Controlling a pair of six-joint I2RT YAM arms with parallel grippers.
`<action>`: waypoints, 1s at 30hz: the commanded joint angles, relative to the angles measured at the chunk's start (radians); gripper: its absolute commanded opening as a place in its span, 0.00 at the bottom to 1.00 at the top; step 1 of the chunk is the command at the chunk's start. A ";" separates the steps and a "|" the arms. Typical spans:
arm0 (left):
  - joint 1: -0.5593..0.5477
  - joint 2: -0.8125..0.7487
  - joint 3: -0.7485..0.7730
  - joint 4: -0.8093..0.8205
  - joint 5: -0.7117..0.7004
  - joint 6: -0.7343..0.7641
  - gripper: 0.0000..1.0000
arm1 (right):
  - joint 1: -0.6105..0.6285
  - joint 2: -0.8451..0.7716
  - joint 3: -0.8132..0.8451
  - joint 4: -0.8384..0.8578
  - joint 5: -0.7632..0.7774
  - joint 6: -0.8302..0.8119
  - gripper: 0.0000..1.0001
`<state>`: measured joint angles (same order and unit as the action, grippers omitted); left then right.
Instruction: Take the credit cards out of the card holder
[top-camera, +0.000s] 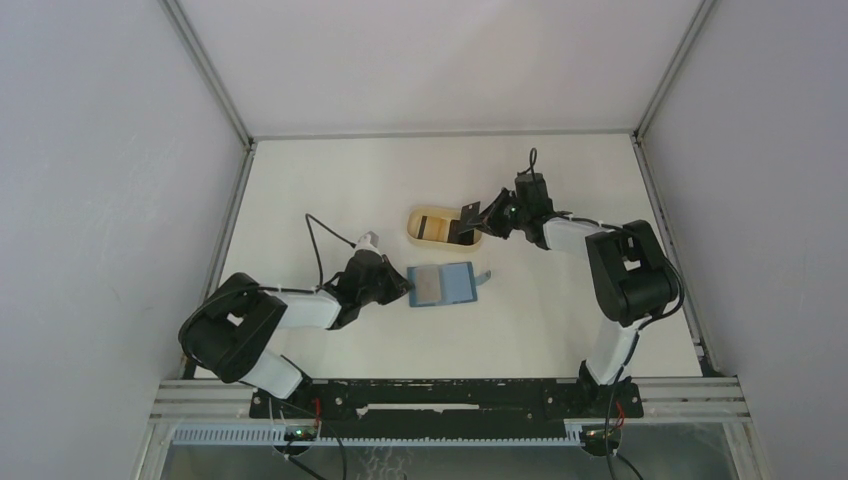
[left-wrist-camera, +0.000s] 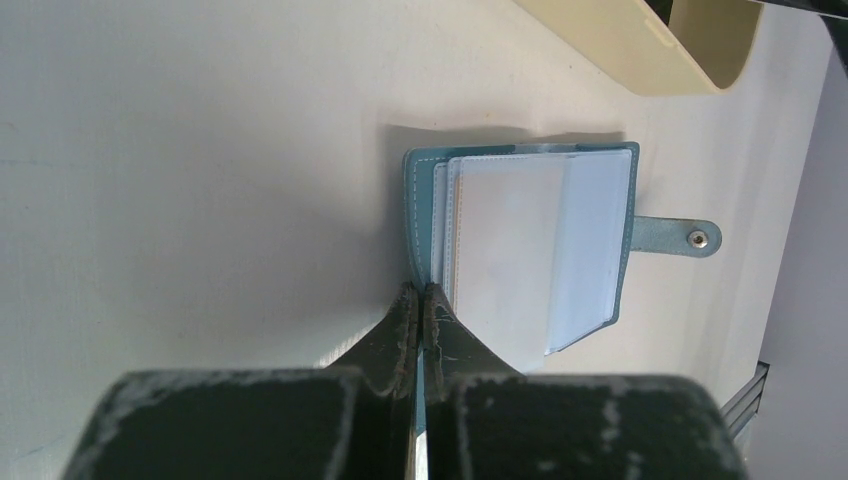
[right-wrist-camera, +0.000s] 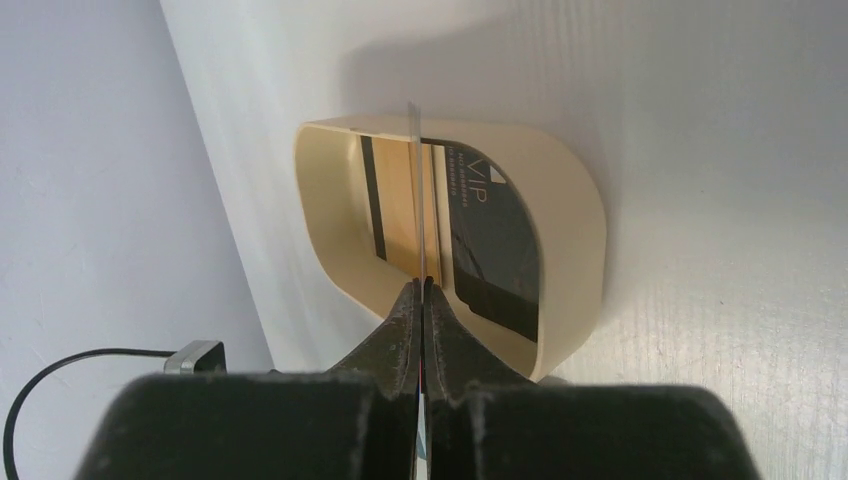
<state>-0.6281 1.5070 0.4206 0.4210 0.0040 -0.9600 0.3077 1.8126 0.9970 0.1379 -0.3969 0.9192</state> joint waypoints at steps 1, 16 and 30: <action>-0.008 0.007 -0.046 -0.120 -0.012 0.058 0.00 | 0.007 0.009 0.036 -0.010 -0.005 0.045 0.00; -0.008 0.001 -0.067 -0.100 0.019 0.057 0.00 | 0.053 -0.001 0.049 -0.060 0.012 0.009 0.02; -0.007 -0.011 -0.089 -0.092 0.019 0.052 0.00 | 0.070 -0.048 0.041 -0.087 0.060 -0.009 0.12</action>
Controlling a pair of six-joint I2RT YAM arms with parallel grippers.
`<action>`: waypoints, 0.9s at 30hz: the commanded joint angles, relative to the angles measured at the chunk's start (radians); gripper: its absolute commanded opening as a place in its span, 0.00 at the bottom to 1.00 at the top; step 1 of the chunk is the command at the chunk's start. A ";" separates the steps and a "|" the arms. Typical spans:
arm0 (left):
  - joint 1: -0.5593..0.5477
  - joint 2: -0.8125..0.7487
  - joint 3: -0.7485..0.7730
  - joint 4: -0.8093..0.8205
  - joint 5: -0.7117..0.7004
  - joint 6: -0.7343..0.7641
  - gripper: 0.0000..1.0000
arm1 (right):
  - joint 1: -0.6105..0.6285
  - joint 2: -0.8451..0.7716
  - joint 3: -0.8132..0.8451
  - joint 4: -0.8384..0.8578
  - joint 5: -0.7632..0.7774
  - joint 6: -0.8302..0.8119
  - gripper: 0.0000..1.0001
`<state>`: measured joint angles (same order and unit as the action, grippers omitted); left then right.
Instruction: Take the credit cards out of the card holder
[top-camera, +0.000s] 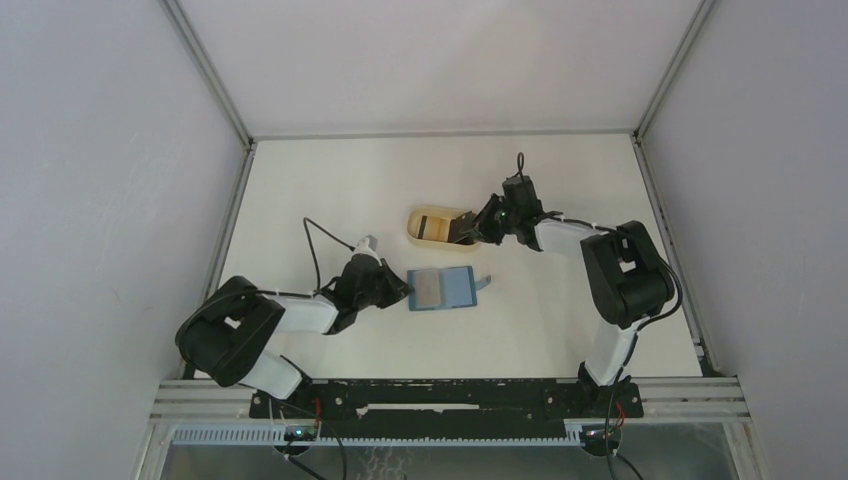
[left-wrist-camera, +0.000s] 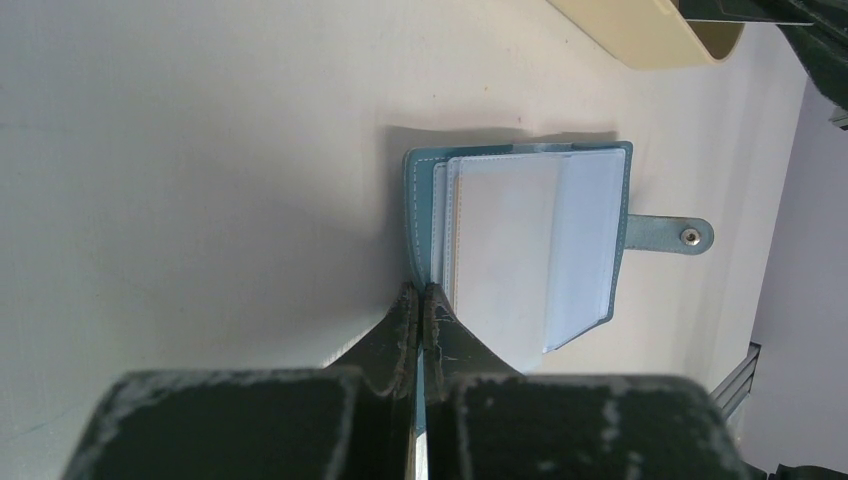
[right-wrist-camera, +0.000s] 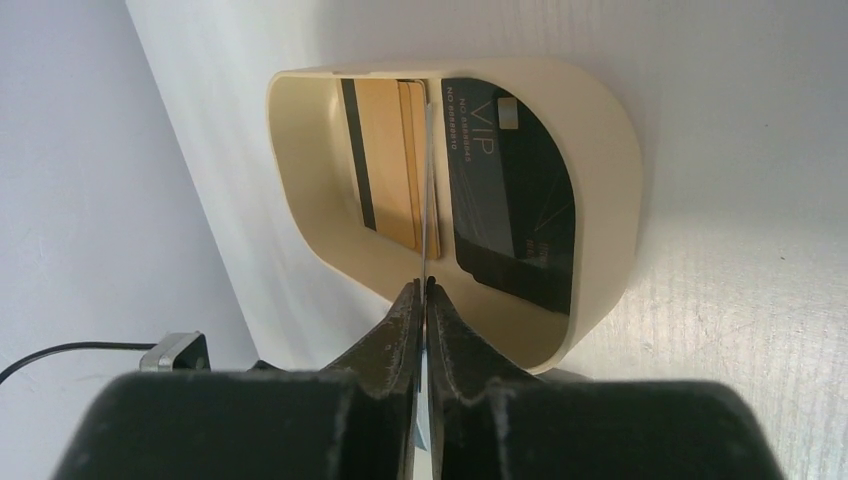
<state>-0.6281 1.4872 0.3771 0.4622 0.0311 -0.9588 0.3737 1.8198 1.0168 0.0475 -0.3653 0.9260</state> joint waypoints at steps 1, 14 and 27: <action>-0.008 0.009 -0.046 -0.134 -0.008 0.051 0.00 | 0.004 -0.057 0.022 0.004 0.030 -0.018 0.15; -0.008 -0.042 -0.033 -0.174 -0.008 0.058 0.00 | 0.009 -0.182 0.022 -0.022 0.094 -0.090 0.55; -0.008 -0.207 0.000 -0.272 -0.066 0.071 0.00 | 0.411 -0.349 0.012 -0.202 0.543 -0.458 0.99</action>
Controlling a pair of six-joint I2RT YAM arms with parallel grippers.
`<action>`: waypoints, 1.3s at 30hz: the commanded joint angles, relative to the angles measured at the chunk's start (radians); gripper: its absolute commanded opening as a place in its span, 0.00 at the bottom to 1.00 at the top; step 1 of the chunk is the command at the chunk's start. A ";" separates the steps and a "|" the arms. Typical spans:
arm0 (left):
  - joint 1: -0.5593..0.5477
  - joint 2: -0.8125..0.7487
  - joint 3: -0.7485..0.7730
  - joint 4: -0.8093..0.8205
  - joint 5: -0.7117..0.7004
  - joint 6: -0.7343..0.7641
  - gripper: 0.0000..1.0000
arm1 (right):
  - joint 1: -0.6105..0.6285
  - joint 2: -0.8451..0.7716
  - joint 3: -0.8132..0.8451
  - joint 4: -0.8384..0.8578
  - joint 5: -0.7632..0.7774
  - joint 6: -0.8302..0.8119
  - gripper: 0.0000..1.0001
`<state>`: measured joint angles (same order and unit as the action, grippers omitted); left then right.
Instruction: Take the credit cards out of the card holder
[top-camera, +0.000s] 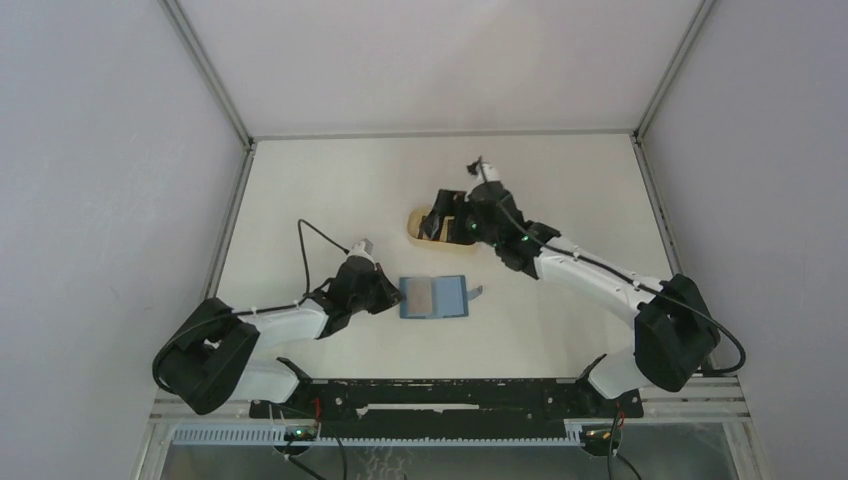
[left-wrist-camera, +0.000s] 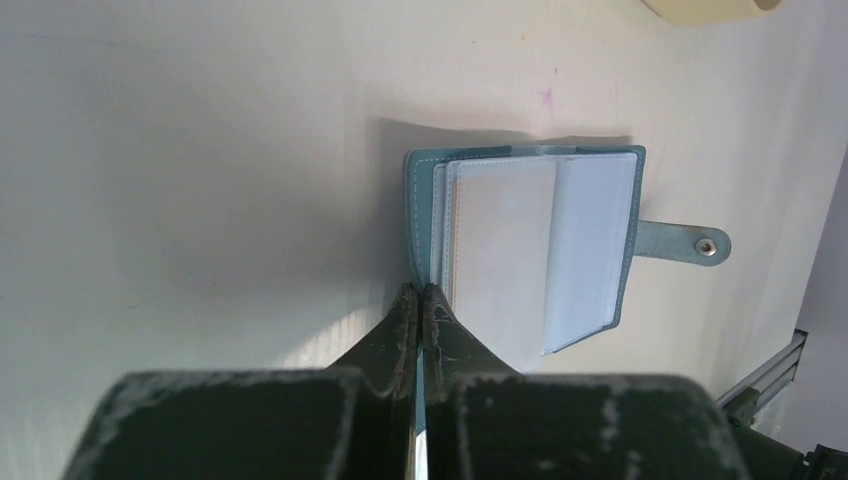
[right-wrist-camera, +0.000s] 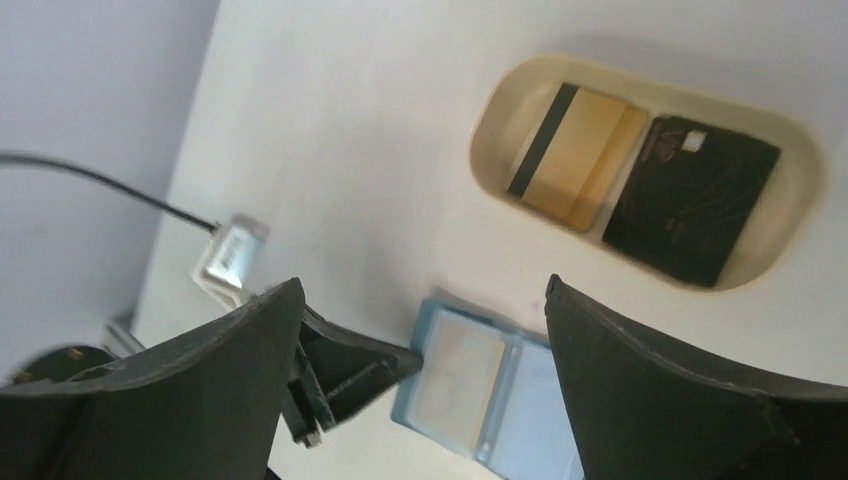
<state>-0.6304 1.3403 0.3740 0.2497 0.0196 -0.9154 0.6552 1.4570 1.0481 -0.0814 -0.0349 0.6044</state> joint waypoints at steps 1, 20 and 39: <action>-0.006 -0.072 0.003 -0.062 -0.058 0.025 0.00 | 0.157 0.021 -0.038 -0.064 0.226 -0.132 0.98; -0.005 -0.081 -0.043 -0.014 -0.042 -0.042 0.16 | 0.287 0.200 -0.073 0.007 0.183 -0.062 0.93; -0.004 -0.108 -0.060 -0.008 -0.053 -0.053 0.00 | 0.287 0.308 -0.017 0.017 0.120 -0.059 0.95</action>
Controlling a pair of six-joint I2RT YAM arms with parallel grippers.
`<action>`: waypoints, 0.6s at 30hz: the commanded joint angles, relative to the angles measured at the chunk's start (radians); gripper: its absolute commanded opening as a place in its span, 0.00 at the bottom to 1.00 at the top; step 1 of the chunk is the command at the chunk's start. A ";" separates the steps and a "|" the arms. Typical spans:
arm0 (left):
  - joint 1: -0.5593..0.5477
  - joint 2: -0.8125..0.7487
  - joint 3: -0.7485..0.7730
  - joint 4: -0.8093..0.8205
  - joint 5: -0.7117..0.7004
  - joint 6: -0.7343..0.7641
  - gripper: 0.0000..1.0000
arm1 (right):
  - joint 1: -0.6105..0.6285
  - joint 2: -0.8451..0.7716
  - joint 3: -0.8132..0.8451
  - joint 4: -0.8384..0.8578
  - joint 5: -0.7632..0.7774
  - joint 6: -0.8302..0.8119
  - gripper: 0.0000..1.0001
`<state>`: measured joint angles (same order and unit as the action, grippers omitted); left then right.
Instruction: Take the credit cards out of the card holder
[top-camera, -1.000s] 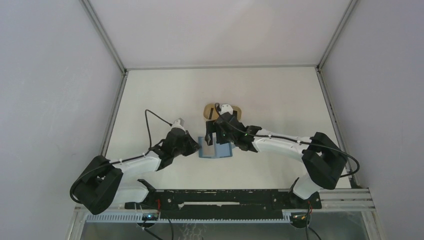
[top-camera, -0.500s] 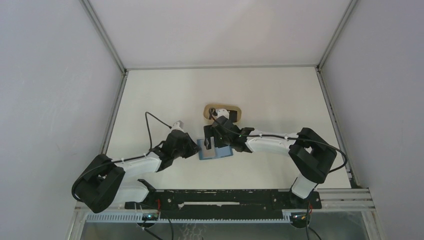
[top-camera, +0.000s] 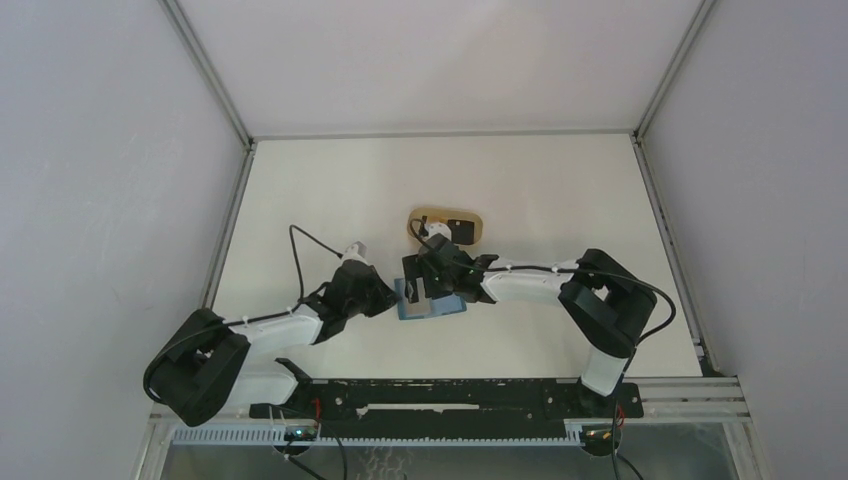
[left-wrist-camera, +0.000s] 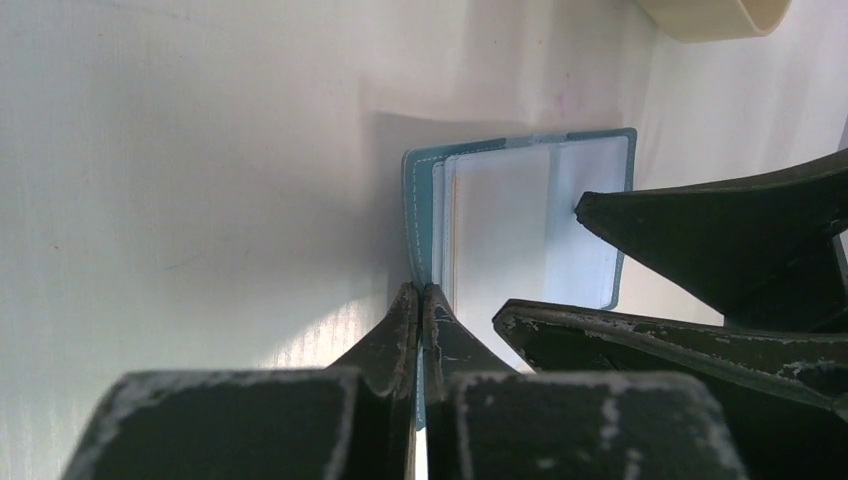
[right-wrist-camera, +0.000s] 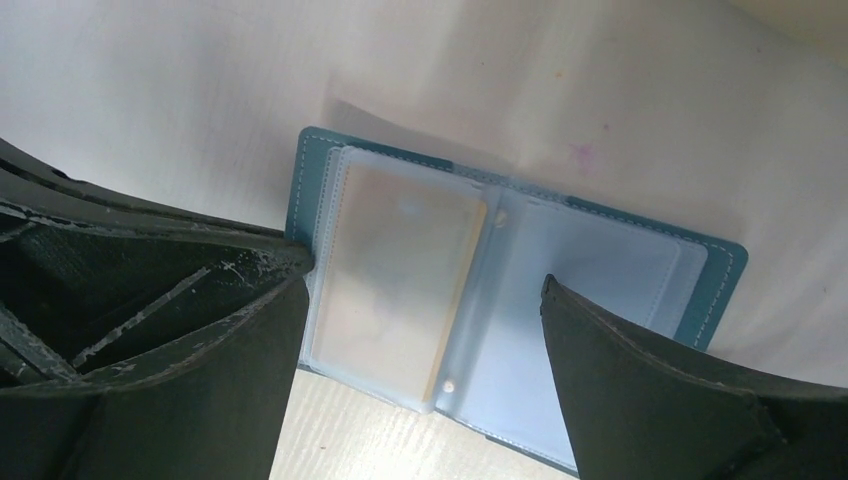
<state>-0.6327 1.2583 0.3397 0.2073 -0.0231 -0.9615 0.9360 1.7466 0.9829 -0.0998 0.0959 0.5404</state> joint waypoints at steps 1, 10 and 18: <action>-0.001 -0.032 -0.028 0.035 -0.011 -0.007 0.00 | 0.006 0.026 0.053 0.036 -0.016 0.004 0.96; -0.002 -0.077 -0.031 0.024 -0.017 -0.001 0.00 | 0.030 0.099 0.132 -0.011 -0.010 -0.005 0.99; -0.002 -0.076 -0.033 0.031 -0.014 -0.003 0.00 | 0.032 0.155 0.163 -0.046 -0.008 -0.005 0.99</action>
<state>-0.6319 1.2076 0.3195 0.1898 -0.0460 -0.9611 0.9508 1.8732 1.1252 -0.1249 0.1005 0.5385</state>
